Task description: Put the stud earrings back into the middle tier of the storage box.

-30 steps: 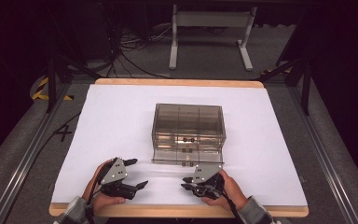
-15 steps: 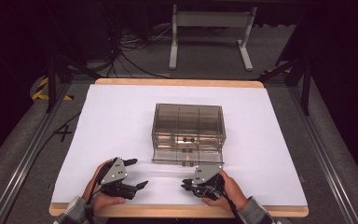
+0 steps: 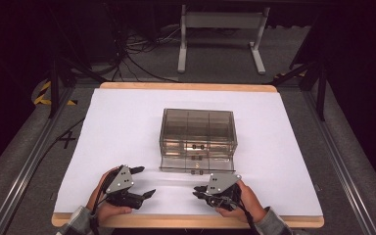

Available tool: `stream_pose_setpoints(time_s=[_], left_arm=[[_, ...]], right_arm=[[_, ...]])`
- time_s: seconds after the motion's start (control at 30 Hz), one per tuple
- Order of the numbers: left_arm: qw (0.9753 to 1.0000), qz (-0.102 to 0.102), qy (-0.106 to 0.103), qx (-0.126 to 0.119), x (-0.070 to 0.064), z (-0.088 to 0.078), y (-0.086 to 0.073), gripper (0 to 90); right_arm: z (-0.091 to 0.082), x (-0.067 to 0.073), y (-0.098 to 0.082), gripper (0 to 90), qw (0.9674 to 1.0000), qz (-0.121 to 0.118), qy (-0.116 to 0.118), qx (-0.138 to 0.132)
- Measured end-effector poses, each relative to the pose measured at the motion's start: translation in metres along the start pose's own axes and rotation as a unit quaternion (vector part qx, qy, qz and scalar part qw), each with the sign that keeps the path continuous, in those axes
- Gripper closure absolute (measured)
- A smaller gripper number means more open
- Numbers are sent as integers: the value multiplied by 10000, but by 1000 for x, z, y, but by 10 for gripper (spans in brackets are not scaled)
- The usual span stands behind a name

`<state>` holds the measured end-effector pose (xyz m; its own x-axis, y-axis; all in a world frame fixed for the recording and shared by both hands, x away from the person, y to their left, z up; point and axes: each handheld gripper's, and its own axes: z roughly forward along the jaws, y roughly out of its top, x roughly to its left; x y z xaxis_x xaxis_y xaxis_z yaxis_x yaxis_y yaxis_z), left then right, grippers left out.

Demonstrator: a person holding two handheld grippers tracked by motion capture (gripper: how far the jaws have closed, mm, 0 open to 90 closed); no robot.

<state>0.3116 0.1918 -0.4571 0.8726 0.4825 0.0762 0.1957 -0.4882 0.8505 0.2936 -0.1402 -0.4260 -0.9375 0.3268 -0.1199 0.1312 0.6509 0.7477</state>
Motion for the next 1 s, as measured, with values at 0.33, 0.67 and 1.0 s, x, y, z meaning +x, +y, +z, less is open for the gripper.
stream_pose_setpoints(time_s=[0.33,0.67,1.0], left_arm=[[10000,1,-7,2,0,0,0,179],[10000,1,20,-1,0,0,0,179],[10000,-1,5,4,0,0,0,178]], right_arm=[[-11,0,5,828,9999,-23,-112,-123],[-25,-2,14,828,9994,-22,-220,-258],[-42,-10,31,828,9981,-6,-423,-445]])
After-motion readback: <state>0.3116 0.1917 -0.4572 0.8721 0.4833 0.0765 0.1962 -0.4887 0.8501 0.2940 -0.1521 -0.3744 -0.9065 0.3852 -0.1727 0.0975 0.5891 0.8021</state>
